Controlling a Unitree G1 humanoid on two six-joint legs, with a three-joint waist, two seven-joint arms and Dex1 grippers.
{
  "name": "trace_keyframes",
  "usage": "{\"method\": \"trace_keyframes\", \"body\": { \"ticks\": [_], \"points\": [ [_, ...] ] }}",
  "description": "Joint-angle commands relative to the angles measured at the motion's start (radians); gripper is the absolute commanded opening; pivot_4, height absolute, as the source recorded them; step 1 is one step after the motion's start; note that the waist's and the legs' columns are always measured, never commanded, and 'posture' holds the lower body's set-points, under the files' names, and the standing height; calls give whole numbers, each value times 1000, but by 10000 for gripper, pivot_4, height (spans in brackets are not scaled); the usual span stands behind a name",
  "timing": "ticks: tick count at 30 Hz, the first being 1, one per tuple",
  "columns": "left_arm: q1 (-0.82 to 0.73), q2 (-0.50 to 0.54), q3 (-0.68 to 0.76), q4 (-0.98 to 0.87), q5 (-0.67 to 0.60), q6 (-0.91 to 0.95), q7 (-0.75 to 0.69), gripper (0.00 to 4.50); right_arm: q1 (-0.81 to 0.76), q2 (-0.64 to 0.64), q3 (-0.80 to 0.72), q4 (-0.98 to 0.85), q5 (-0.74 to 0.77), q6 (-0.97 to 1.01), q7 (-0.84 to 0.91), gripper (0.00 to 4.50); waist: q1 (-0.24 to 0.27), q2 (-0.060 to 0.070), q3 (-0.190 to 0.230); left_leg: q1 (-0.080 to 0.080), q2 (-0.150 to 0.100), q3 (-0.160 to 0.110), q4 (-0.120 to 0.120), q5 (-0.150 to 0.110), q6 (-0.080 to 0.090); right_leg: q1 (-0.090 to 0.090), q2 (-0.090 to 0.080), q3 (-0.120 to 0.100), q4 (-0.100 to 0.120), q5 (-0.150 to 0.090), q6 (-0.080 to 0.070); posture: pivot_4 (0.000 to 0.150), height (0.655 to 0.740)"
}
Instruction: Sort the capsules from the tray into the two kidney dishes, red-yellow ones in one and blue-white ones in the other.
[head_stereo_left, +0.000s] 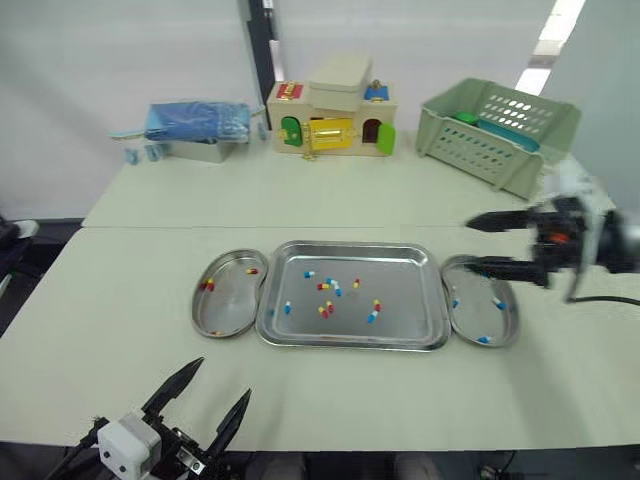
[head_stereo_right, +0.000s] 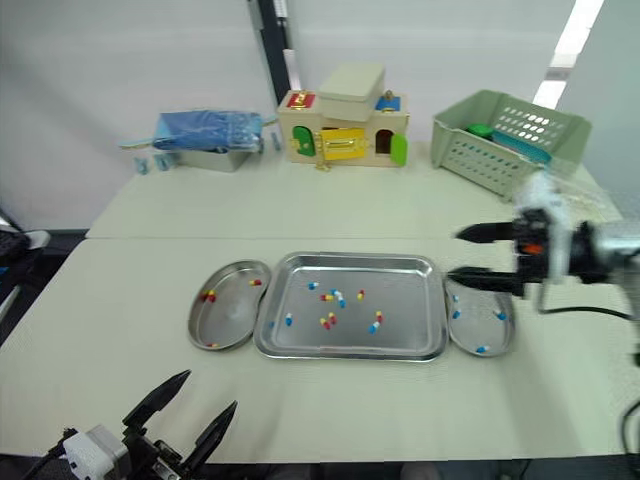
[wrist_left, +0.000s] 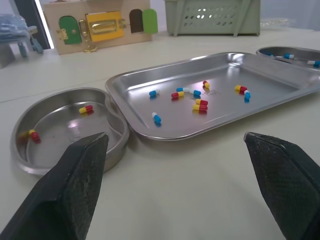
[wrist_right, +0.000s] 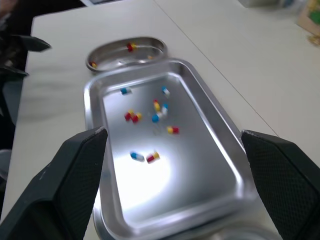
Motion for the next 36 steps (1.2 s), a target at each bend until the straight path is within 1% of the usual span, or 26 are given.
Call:
{"method": "trace_keyframes", "body": {
  "ticks": [1, 4, 6, 8, 12, 14, 16, 24, 27, 30, 36],
  "points": [
    [18, 1, -20, -21, -1, -22, 28, 45000, -97, 137, 124, -73, 4, 135, -156, 44647, 1, 0, 0, 0, 0, -1, 0, 0, 0, -1, 0, 0, 1, 0, 0, 1500, 7400],
    [26, 0, -34, -35, -5, -22, 53, 45000, -171, 277, 266, -43, -69, 176, -257, 44647, 5, 0, 0, -4, -2, -1, 1, 0, 0, -3, -2, 0, 1, 0, 0, 1500, 7400],
    [31, -3, -36, -39, -3, -24, 71, 45000, -194, 337, 318, -28, -99, 179, -295, 44647, 5, -1, 0, -6, -2, -2, 2, 0, 0, -6, -2, 0, 1, 0, 0, 1500, 7400],
    [39, -2, -38, -39, 4, -31, 85, 45000, -222, 406, 394, 28, -160, 143, -328, 44647, 5, 0, 0, -10, -2, -2, 2, 0, 0, -10, -2, -1, 2, 0, 0, 1500, 7400],
    [47, -1, -40, -40, 6, -32, 112, 45000, -250, 493, 473, 128, -246, 84, -365, 44647, 1, -1, 0, -11, -2, -2, 3, 0, -1, -13, -1, -1, 4, 0, 0, 1500, 7400],
    [44, -4, -34, -50, 5, -19, 145, 45000, -269, 565, 503, 210, -285, 57, -394, 44647, -2, -1, 0, -11, -2, -2, 3, 0, -1, -13, -1, -1, 4, 0, 0, 1500, 7400],
    [45, -2, -33, -54, 3, -13, 166, 45000, -277, 601, 523, 261, -324, 27, -407, 44647, -5, -1, 0, -10, -2, -2, 3, 0, -1, -13, -1, 0, 5, 0, 0, 1500, 7400],
    [70, -7, -52, -67, 9, -20, 209, 45000, -269, 682, 595, 359, -433, -69, -405, 44647, -5, -1, 0, -10, -2, -3, 3, 0, -1, -13, 0, 0, 5, 0, 0, 1500, 7400],
    [82, -11, -49, -61, 10, -37, 212, 45000, -272, 711, 610, 426, -474, -115, -407, 38652, -7, -1, 0, -10, -1, -3, 2, 0, -1, -13, 0, 0, 5, 0, 0, 1500, 7400],
    [99, -14, -50, -58, 9, -53, 209, 45000, -274, 735, 609, 478, -504, -148, -402, 28889, -8, -1, 0, -10, -1, -3, 2, 0, -1, -13, 0, 0, 5, 0, 0, 1500, 7400],
    [118, -11, -57, -42, 14, -76, 201, 45000, -271, 772, 595, 550, -536, -177, -392, 28889, -10, -1, 0, -10, -1, -3, 2, 0, -1, -14, 0, 0, 5, 0, 0, 1500, 7400]
  ]
}}
